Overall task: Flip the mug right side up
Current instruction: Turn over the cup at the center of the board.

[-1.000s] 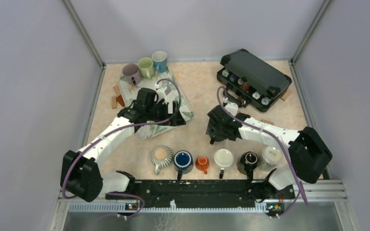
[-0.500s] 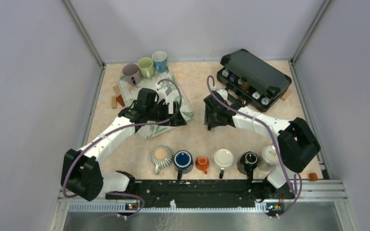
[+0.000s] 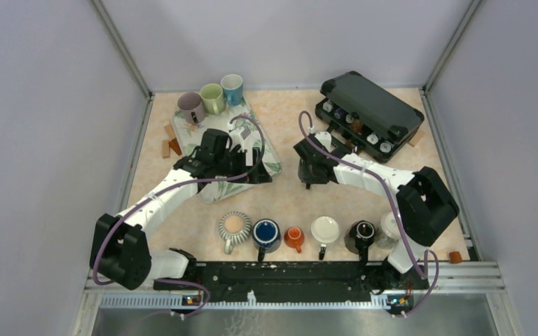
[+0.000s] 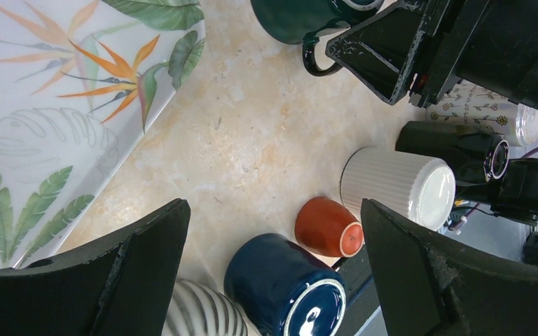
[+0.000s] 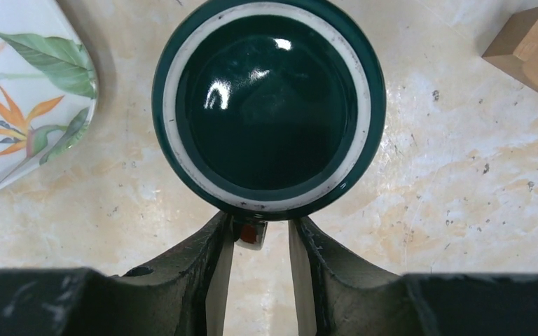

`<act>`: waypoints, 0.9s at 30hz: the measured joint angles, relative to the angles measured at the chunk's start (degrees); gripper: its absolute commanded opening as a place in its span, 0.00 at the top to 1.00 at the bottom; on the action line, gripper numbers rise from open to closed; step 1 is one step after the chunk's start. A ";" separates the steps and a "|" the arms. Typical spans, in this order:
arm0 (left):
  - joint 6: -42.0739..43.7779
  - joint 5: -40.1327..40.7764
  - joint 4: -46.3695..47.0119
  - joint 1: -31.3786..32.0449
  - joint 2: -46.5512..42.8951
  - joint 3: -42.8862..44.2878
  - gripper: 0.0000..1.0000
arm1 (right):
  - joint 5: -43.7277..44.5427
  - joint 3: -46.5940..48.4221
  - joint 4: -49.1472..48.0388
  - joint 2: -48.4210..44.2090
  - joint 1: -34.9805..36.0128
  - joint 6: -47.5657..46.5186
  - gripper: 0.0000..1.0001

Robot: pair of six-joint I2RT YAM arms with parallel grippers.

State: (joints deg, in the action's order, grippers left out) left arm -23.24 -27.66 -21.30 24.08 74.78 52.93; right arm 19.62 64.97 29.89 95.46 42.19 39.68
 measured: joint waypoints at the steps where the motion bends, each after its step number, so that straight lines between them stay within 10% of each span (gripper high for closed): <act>1: 0.00 0.00 0.04 0.00 0.00 -0.02 0.02 | 0.11 -0.07 0.13 0.02 0.00 0.44 0.66; 27: -0.68 -0.02 0.83 -0.04 0.02 -0.35 0.02 | 2.38 -2.60 -2.01 -1.33 0.00 -0.66 0.72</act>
State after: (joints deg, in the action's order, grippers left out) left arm -23.92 -27.68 -20.47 24.03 74.81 52.58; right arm 22.00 62.37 27.88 94.13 42.19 39.03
